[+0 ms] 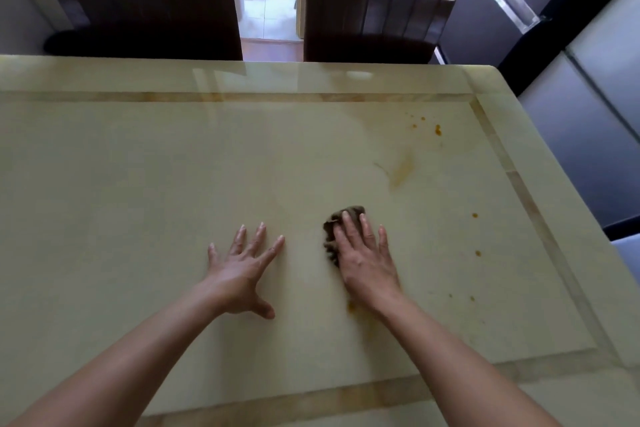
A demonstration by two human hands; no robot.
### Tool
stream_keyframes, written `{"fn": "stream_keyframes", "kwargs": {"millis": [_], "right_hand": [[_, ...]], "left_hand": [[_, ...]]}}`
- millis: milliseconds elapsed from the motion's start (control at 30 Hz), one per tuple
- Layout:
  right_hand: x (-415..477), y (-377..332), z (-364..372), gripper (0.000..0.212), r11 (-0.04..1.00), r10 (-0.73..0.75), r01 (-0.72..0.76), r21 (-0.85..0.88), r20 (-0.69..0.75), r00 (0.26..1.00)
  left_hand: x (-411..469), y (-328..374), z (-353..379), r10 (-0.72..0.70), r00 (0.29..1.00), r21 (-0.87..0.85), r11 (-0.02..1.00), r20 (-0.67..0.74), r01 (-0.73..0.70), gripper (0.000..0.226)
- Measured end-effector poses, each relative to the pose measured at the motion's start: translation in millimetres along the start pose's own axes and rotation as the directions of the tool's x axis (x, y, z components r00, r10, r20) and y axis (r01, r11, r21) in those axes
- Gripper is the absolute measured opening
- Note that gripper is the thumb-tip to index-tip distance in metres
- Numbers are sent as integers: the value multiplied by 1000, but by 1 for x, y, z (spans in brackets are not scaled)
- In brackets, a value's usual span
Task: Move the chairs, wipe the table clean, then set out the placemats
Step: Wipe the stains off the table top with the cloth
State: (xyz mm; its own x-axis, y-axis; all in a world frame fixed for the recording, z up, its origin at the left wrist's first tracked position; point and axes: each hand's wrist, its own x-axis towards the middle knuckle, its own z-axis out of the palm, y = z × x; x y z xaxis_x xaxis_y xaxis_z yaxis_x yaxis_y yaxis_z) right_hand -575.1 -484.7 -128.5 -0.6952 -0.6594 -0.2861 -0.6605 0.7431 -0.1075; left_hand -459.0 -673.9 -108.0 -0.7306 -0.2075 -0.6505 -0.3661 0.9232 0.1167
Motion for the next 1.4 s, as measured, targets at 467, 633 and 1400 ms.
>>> {"fn": "stream_keyframes", "kwargs": {"millis": [467, 633, 1400], "right_hand": [[-56, -41, 3, 58, 993, 107, -105, -52, 43, 993], [-110, -101, 13, 61, 996, -92, 91, 15, 209, 973], [-147, -32, 17, 44, 976, 214, -211, -47, 71, 974]], "left_hand": [[-12, 1, 5, 11, 998, 22, 1000, -62, -10, 122], [-41, 2, 15, 46, 999, 35, 998, -18, -45, 124], [-85, 6, 76, 35, 999, 36, 999, 26, -36, 129]]}}
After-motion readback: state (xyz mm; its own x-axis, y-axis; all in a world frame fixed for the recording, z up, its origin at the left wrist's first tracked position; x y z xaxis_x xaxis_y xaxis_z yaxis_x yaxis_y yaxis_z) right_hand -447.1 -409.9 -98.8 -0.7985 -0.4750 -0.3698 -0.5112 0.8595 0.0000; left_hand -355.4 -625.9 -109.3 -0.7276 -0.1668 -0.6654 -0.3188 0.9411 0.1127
